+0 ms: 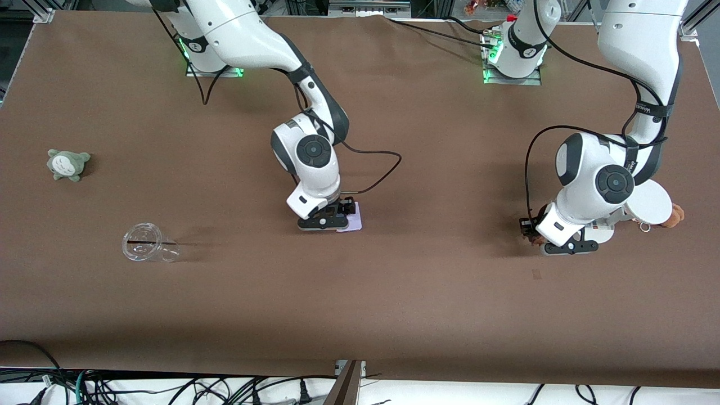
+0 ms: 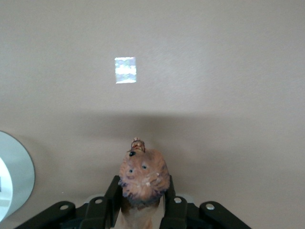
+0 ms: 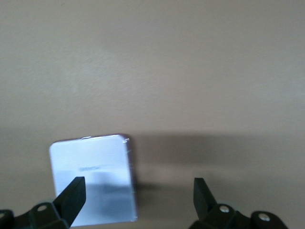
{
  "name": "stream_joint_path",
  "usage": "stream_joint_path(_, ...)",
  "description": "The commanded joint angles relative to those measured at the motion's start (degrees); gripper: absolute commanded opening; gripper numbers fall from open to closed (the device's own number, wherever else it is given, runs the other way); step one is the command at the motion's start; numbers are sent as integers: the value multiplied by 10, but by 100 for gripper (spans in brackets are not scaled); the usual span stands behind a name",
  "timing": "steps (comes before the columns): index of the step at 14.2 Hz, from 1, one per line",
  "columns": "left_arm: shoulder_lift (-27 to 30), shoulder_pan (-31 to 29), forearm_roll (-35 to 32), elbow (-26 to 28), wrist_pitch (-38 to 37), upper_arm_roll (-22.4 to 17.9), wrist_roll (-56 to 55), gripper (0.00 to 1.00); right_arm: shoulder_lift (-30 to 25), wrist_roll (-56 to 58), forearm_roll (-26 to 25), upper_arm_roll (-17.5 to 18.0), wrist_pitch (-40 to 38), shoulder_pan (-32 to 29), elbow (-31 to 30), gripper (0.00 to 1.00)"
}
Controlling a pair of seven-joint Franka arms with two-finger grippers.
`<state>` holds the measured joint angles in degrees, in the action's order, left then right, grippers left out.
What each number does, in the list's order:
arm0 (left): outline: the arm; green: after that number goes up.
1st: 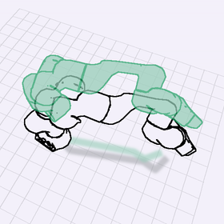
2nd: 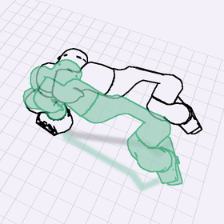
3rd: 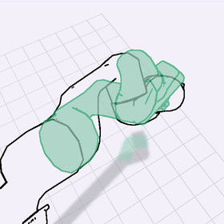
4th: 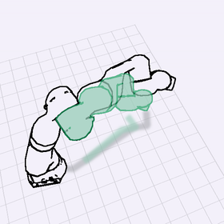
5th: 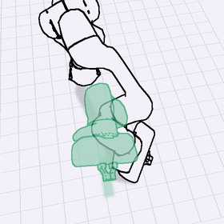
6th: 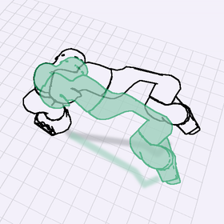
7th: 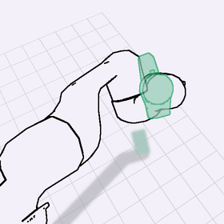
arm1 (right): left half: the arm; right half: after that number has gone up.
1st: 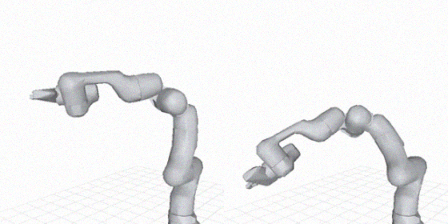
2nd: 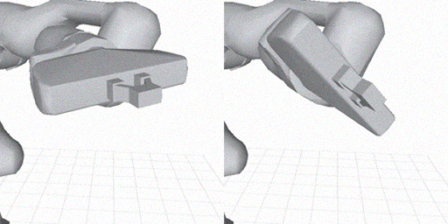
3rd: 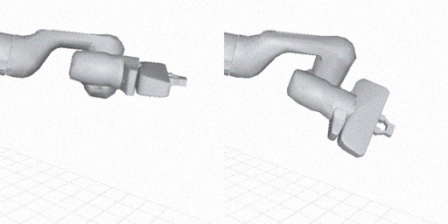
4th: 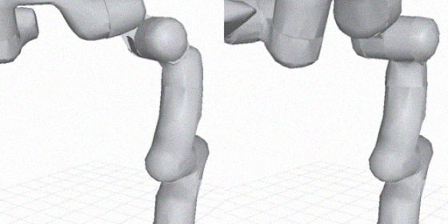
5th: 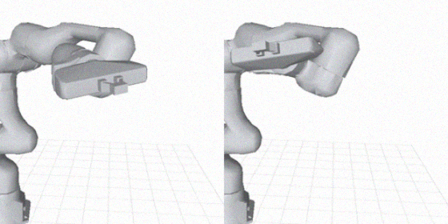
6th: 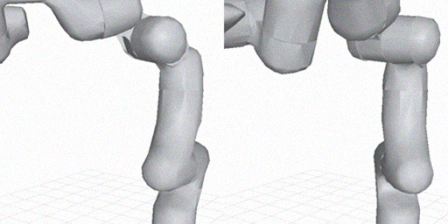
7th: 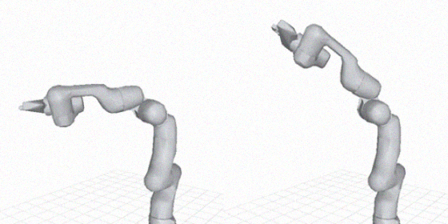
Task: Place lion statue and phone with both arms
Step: 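Grasp the white phone with the right gripper while the left gripper carries the lion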
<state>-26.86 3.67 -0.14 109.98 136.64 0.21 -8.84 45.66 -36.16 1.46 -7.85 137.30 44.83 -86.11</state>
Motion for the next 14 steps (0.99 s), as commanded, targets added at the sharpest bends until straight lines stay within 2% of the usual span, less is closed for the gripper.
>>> stream_joint_path(1, -6, -14, -13, 12, 31, 9, 14, 0, 26, -13, 4, 9, 6, 5, 37, 100)
stream_joint_path(5, -37, -24, -13, 7, 94, 9, 15, 0, 44, -16, 4, 13, 7, 12, 56, 100)
stream_joint_path(8, -59, -29, -3, -20, 107, 11, 7, 0, 58, -11, 3, 14, 12, 14, 57, 100)
stream_joint_path(11, -79, -25, 52, -37, 106, 13, 6, 0, 65, -8, 1, 14, 31, 16, 56, 100)
stream_joint_path(14, -91, -20, 79, -44, 106, 13, 3, 0, 73, -8, 0, 14, 44, 19, 57, 100)
